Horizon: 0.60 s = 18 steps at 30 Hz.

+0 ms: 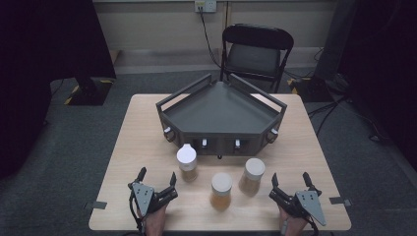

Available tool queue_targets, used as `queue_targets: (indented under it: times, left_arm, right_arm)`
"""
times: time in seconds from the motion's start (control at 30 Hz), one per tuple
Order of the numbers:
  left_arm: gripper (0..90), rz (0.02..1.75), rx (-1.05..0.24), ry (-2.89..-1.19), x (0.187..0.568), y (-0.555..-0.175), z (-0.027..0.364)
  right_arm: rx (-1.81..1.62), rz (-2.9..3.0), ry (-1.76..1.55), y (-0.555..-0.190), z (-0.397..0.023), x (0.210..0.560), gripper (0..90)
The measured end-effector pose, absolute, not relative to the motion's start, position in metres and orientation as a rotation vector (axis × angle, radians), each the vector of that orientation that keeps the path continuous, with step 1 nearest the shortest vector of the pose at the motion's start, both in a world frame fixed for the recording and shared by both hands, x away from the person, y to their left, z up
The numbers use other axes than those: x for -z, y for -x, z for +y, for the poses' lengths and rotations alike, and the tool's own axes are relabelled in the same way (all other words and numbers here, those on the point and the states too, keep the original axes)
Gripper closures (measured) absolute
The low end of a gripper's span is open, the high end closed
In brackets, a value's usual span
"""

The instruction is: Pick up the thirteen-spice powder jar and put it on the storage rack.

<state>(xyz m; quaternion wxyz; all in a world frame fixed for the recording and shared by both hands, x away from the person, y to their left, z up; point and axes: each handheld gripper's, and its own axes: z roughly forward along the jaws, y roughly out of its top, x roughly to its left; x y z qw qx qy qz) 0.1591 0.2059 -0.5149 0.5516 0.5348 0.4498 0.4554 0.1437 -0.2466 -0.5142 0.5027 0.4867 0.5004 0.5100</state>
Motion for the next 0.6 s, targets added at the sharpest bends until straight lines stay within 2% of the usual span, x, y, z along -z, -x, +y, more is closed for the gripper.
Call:
queue_targets:
  times: [0.6]
  left_arm:
    - [0.0,1.05,-1.034,-1.281,0.5,-0.159,0.209]
  right_arm:
    - [-1.229,1.201,-1.176,-0.143,-0.245,0.515,1.0]
